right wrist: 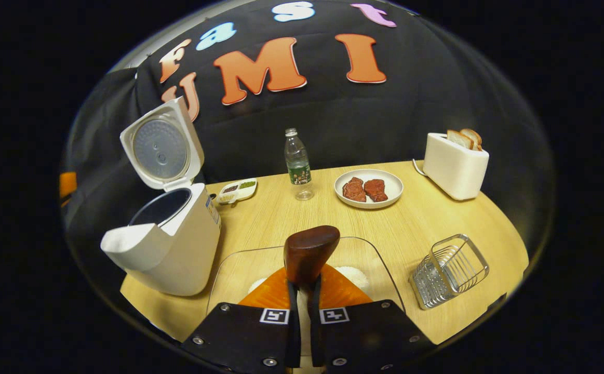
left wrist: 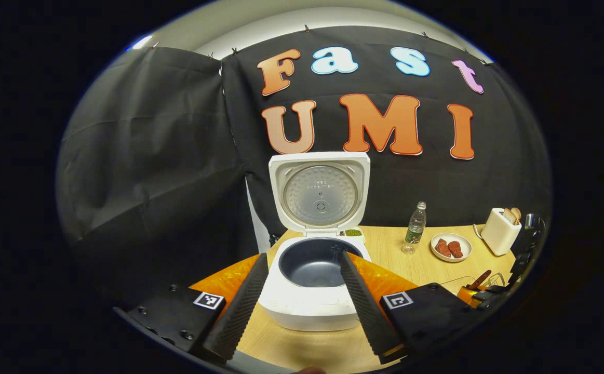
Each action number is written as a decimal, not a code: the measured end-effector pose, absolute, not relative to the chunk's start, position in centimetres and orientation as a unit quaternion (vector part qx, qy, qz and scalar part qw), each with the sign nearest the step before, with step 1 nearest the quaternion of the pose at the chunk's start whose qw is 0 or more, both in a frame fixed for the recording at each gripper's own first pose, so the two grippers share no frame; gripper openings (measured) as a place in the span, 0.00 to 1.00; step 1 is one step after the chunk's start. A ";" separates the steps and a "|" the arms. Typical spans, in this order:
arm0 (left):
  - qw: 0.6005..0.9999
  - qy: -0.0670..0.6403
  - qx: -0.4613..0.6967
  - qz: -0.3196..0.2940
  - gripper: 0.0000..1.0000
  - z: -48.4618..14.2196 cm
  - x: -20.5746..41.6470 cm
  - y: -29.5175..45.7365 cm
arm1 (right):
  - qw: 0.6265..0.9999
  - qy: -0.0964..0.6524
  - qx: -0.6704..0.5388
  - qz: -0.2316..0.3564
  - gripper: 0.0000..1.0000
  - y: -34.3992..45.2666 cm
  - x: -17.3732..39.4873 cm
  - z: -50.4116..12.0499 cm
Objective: Close the left gripper, press the button to open the rice cooker; take a wooden spoon from the chopstick holder with the right hand, scoop a spoonful of rice and pour it into the rice cooker, then put the wooden spoon back into the chopstick holder.
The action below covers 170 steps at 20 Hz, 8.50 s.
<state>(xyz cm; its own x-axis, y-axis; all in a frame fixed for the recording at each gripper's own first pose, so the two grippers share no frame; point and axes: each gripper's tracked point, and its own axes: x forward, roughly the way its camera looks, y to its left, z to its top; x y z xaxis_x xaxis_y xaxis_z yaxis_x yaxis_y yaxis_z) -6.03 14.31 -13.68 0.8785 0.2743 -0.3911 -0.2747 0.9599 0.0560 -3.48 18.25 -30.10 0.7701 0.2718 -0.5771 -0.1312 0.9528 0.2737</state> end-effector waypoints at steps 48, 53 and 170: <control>0.967 0.116 0.041 0.225 0.94 -9.6 -10.4 23.8 | 0.655 0.395 0.610 0.207 0.07 35.1 7.7 -16.4; 0.960 0.127 0.032 0.246 0.96 -10.6 -11.2 25.6 | 0.717 0.392 0.524 0.242 0.07 41.5 9.5 -16.5; 0.900 0.419 -0.025 0.120 0.95 -12.8 20.6 17.3 | 0.971 0.206 0.116 -0.023 0.95 -10.6 -1.0 -17.1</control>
<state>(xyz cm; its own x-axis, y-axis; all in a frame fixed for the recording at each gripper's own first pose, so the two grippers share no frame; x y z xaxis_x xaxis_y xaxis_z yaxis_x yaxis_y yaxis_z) 20.60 17.34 -12.82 0.6199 0.1955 -0.7599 -0.2366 0.9700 0.0564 -0.96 -10.62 -17.13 0.9142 0.0039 -0.4053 0.0920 0.9718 0.2169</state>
